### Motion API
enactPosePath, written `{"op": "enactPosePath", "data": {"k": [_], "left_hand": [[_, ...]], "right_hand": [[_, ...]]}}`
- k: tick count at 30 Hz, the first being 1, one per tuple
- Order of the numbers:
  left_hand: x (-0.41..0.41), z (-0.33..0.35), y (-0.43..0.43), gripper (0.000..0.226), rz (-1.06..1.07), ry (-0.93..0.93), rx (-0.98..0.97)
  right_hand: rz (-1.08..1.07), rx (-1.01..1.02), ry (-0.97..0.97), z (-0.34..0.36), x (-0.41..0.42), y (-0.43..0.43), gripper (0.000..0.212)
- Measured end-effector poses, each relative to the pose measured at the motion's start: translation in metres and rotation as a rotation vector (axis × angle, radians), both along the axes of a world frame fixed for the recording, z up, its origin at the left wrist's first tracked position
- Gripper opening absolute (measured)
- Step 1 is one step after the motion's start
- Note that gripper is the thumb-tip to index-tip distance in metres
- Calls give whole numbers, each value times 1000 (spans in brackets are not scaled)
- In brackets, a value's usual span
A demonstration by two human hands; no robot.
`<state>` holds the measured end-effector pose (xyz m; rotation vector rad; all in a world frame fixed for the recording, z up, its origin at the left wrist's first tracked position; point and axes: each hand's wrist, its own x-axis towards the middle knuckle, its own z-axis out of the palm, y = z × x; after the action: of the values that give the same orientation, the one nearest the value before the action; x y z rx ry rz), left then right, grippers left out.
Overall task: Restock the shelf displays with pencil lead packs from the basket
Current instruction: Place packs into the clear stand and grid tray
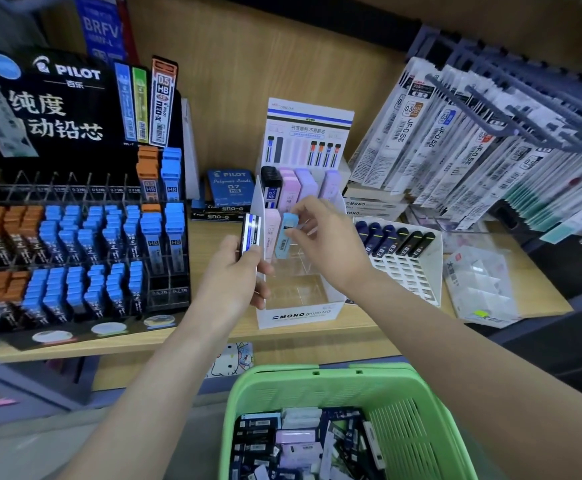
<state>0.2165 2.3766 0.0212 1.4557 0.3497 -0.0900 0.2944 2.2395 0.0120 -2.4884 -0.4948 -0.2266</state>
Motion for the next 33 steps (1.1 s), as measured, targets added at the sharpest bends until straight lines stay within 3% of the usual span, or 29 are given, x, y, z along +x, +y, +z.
{"op": "enactPosePath", "data": {"k": [9, 15, 21, 25, 28, 31, 33], "left_hand": [[0, -2, 0, 16, -35, -3, -21], [2, -11, 5, 15, -154, 13, 140], [-2, -21, 5, 14, -285, -18, 324], [-3, -18, 6, 22, -140, -91, 290], [-4, -17, 3, 19, -140, -166, 340], [-5, -15, 0, 11, -149, -246, 357], [-5, -14, -2, 13, -158, -289, 362]], "right_hand": [[-30, -135, -57, 11, -3, 3, 21], [34, 180, -19, 12, -23, 4, 21], [246, -59, 132, 3, -50, -15, 21], [198, 41, 256, -4, -63, -21, 9], [193, 76, 306, -6, -71, -19, 23], [187, 141, 292, -5, -72, -19, 17], [174, 229, 273, -2, -70, -21, 32]]}}
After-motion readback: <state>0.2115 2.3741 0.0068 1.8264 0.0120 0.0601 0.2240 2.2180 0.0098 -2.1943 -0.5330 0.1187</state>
